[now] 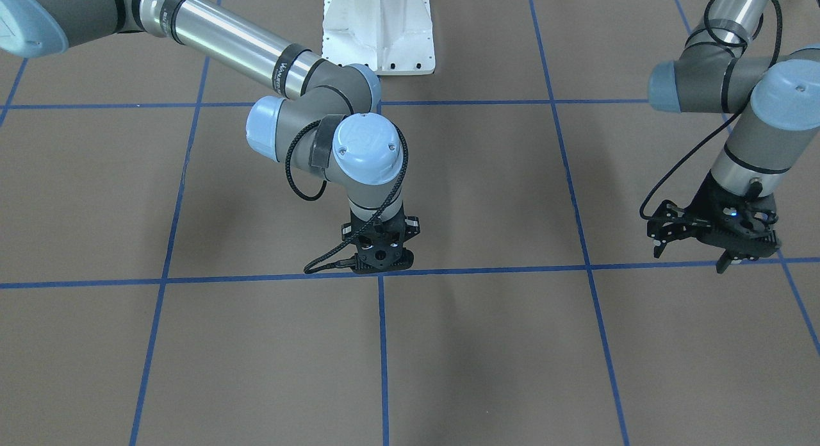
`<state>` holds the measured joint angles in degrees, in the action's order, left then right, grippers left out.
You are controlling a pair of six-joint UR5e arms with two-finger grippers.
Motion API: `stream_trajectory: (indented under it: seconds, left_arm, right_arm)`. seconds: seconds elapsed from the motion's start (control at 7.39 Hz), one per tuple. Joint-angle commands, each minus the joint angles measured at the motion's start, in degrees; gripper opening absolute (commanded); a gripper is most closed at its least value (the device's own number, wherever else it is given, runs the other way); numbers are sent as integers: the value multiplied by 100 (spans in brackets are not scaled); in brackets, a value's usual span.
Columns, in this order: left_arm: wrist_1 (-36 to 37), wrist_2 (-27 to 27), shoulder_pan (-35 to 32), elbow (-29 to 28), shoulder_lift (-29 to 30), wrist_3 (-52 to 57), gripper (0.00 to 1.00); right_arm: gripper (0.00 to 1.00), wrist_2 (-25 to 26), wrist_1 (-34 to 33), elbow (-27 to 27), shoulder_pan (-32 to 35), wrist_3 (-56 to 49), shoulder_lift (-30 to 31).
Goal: Place and press bell with both arms
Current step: 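Press down on the bell's top button with the right gripper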
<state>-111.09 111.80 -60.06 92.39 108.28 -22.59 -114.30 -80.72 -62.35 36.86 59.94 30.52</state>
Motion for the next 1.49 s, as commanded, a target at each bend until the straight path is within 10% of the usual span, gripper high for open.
stream_trajectory:
  seconds: [0.0, 1.08, 1.35]
  left_arm:
    - [0, -9, 3, -19, 9, 0, 100]
    - [0, -9, 3, -28, 9, 17, 100]
    - [87, 26, -14, 15, -26, 26, 100]
  right_arm:
    - [0, 31, 13, 73, -29, 0, -11]
    - [0, -48, -48, -223, 127, 26, -108]
    - [99, -416, -712, -837, 470, 26, -20]
